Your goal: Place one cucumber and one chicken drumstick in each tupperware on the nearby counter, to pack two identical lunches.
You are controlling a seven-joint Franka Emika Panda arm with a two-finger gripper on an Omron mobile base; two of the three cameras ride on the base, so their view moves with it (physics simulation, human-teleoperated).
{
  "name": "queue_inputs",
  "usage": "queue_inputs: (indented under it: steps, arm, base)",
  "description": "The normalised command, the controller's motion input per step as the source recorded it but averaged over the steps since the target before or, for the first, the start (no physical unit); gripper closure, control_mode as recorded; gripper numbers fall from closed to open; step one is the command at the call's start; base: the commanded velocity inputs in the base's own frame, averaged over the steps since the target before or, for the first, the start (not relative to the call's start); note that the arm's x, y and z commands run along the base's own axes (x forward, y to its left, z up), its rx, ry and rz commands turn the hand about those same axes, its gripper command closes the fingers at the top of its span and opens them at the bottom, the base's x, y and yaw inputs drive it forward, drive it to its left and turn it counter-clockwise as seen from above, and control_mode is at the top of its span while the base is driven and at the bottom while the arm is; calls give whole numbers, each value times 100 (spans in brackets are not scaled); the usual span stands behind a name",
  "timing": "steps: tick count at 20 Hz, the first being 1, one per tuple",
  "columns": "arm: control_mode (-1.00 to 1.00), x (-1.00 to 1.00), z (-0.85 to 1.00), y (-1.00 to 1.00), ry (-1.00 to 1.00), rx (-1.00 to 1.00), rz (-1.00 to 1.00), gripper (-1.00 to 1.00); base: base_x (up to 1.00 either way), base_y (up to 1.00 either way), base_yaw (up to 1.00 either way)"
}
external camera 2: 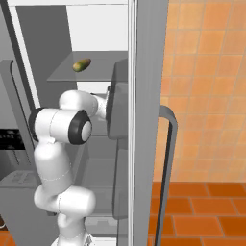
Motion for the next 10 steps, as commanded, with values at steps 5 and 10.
queue_inputs:
  steps: [5, 10]
  arm:
    - [-100, -61, -21, 46, 0, -4, 0, 100]
    - [-100, -91, 2, 35, 0, 0, -3, 100]
  base:
    - [0, 0, 0]
    - [0, 0, 0]
